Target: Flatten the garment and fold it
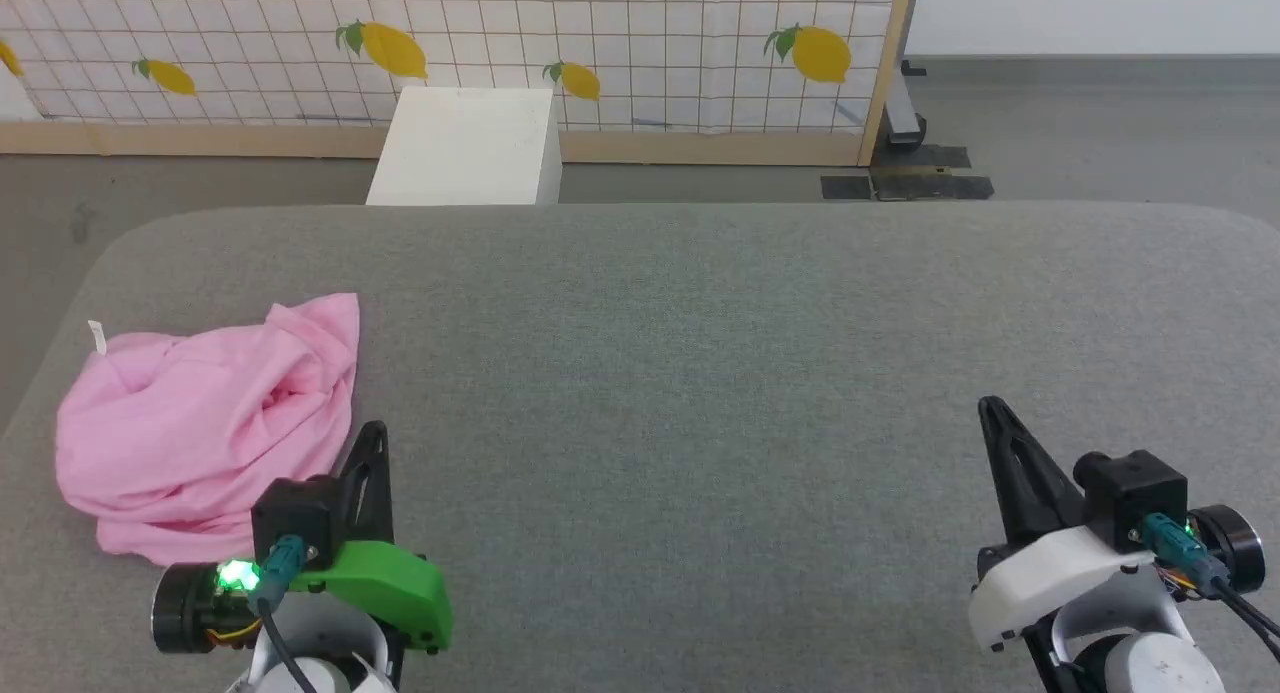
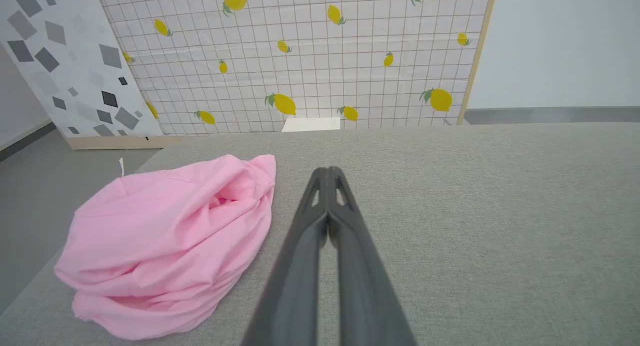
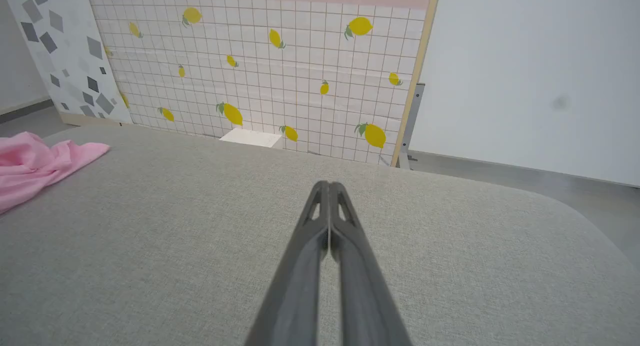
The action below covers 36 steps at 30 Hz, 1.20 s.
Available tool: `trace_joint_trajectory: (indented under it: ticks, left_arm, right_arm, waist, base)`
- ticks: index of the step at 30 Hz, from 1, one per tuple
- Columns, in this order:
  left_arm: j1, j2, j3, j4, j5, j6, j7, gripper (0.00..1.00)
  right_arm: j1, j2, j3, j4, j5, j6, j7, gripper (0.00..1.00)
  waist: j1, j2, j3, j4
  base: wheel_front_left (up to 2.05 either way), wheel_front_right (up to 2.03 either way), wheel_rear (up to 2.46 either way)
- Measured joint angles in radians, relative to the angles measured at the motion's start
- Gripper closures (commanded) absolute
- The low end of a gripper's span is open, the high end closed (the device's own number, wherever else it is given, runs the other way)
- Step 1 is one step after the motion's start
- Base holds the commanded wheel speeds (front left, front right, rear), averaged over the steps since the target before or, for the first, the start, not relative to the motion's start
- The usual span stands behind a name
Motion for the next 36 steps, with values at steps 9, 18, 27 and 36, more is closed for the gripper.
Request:
trace_joint_trajectory:
  ticks: [9,18,27,36]
  left_arm:
    - [0.0,0.0,0.0,0.0,0.0,0.0,0.0,1.0]
    - [0.0,0.0,0.0,0.0,0.0,0.0,0.0,1.0]
    - [0.0,0.0,0.0,0.0,0.0,0.0,0.0,1.0]
    - [0.0,0.0,-0.002,0.0,0.0,0.0,0.0,0.0]
  right_arm:
    - [0.0,0.0,0.0,0.0,0.0,0.0,0.0,1.0]
    - [0.0,0.0,0.0,0.0,0.0,0.0,0.0,1.0]
    - [0.0,0.0,0.0,0.0,0.0,0.0,0.0,1.0]
    - [0.0,0.0,0.0,0.001,0.0,0.0,0.0,0.0]
  waist:
    - [0.0,0.0,0.0,0.0]
    - [0.0,0.0,0.0,0.0]
    - [0.0,0.0,0.0,0.0]
    - [0.0,0.0,0.0,0.0]
  base:
    - [0.0,0.0,0.0]
    - [0.0,0.0,0.0]
    - [0.0,0.0,0.0]
    - [0.0,0.0,0.0]
